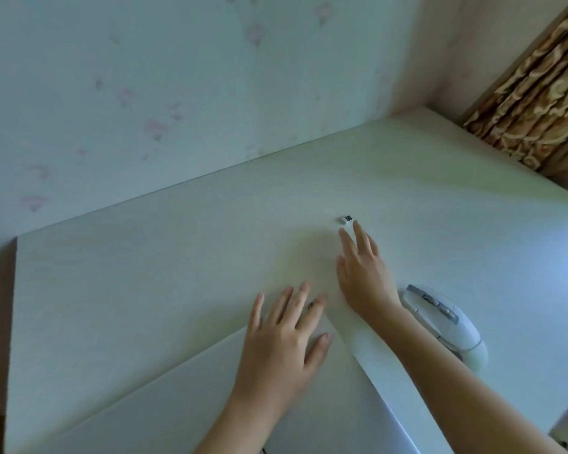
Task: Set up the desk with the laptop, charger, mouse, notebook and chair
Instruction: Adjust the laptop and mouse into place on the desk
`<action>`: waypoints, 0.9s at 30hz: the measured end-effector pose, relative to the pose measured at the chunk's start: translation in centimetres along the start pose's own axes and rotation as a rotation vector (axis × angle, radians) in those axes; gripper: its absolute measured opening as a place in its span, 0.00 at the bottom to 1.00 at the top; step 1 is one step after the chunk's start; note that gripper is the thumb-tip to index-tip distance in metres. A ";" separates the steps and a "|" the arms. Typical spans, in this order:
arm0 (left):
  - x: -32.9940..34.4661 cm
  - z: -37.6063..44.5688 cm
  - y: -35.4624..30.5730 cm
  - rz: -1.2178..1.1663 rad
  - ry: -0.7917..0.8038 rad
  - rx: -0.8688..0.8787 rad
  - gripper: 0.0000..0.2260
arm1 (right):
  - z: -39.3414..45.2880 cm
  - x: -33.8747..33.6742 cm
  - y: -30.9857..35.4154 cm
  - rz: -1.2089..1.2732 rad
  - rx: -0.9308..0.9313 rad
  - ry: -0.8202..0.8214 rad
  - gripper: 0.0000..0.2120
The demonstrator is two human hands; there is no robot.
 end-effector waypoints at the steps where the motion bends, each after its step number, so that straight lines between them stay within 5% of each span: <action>1: 0.0 0.0 0.0 0.000 -0.012 0.002 0.22 | 1.3 0.2 -0.4 0.007 0.009 -0.010 0.23; 12: -0.1 0.4 -0.1 -0.009 -0.027 -0.031 0.22 | 3.1 0.3 -1.3 0.162 -0.159 -0.230 0.11; 24: -0.1 0.3 -0.4 -0.005 -0.082 -0.035 0.21 | -6.4 -1.4 -1.6 0.747 -0.066 -0.050 0.18; 27: 0.0 0.4 -0.4 -0.014 -0.086 -0.034 0.22 | -7.6 -1.5 -1.9 0.716 -0.058 -0.133 0.19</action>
Point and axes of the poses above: each hand's wrist, its own z-axis towards the middle knuckle, its own x-axis out of the palm, y = z × x, the point moved 3 cm from there along z, towards the middle knuckle
